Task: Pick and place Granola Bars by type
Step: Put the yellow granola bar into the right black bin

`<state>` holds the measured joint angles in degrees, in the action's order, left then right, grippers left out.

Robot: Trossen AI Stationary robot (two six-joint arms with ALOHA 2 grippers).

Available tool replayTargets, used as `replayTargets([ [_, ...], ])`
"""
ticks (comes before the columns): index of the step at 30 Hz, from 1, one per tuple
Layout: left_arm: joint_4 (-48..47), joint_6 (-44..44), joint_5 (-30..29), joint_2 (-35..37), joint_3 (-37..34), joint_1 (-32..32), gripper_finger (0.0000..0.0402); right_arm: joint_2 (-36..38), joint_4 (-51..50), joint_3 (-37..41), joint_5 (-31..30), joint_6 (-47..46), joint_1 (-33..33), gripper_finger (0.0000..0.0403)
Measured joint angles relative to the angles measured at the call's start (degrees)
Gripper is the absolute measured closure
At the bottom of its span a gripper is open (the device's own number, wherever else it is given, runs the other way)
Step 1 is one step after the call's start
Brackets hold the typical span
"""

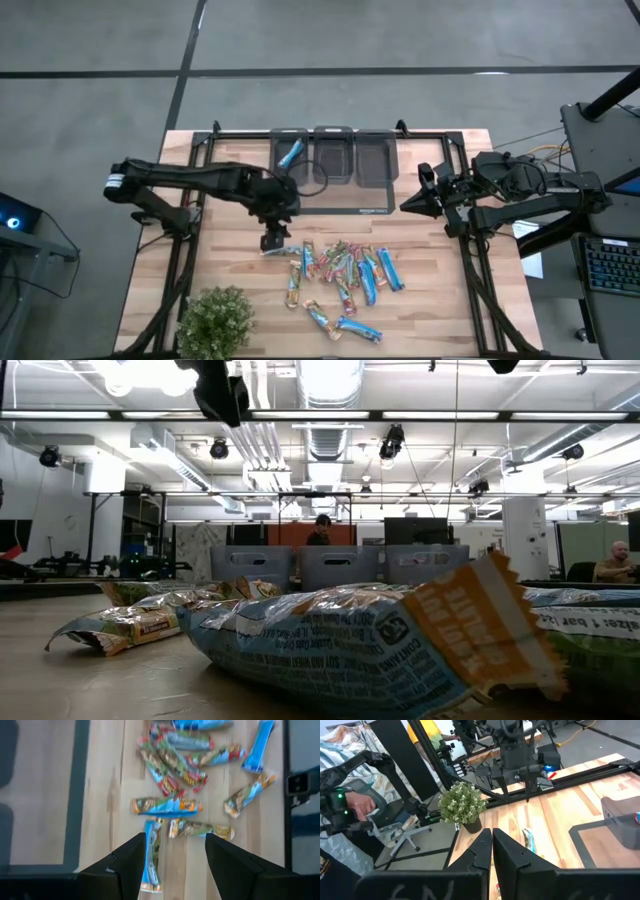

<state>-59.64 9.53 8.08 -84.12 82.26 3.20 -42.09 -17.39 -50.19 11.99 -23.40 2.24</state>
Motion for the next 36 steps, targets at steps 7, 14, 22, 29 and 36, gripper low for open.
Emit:
replayTargets([
  [7,-3.1,-0.3,0.0,-4.8,0.0,1.4,0.0213,0.0,-0.3,0.0,0.0,0.0,0.0,0.0394],
  [14,-3.4,-0.4,0.0,-8.0,0.0,2.2,0.0213,0.0,-0.4,0.0,0.0,0.0,0.0,0.0394],
  [22,-3.6,1.1,-0.1,-10.1,-0.1,2.7,0.0213,0.0,-0.4,0.0,0.0,0.0,0.0,0.0394],
  [29,-3.8,2.5,-4.9,-9.9,-0.1,3.6,0.0213,0.0,-0.4,0.0,0.0,0.0,0.0,0.0394],
  [36,-3.8,3.0,-5.2,-9.7,-2.4,4.5,0.0213,0.0,-0.4,0.0,0.0,0.0,0.0,0.0394],
])
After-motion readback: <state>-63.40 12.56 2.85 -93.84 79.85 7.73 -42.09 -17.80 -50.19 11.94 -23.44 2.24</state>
